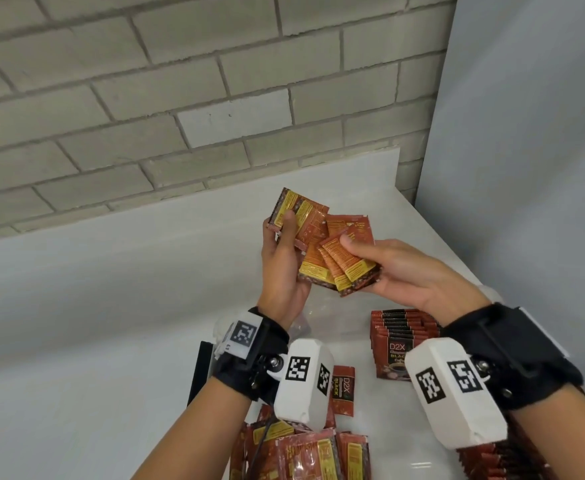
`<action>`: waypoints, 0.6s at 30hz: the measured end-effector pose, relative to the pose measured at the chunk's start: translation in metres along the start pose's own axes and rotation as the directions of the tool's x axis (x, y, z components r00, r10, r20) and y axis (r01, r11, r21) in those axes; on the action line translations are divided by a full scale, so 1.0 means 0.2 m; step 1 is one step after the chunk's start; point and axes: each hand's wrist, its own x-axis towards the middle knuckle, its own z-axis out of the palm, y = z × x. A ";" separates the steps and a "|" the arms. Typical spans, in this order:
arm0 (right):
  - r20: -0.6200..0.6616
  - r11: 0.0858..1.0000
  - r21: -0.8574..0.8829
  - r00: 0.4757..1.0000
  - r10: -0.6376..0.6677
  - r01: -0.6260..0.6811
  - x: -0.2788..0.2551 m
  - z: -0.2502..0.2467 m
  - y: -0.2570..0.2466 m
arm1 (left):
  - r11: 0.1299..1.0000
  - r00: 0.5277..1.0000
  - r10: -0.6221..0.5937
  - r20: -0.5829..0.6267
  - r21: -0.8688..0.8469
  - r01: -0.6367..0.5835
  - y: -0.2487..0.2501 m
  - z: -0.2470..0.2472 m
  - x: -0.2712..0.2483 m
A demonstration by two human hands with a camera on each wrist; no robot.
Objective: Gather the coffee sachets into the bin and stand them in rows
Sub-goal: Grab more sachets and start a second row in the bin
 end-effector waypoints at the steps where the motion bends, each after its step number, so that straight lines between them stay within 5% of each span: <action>1: -0.008 1.000 0.010 1.000 -0.008 0.008 0.00 0.00 0.00 | 1.000 1.000 -0.013 -0.001 -0.013 0.013 0.00 0.00 0.00; 13: -0.151 0.978 0.177 0.985 -0.083 0.109 0.01 -0.03 -0.03 | 0.995 0.997 -0.079 -0.015 -0.064 0.078 0.00 0.05 -0.01; 18: -0.129 0.965 0.251 0.991 -0.046 0.077 0.01 -0.03 -0.02 | 1.000 0.990 -0.008 0.139 0.019 0.005 0.01 0.06 -0.04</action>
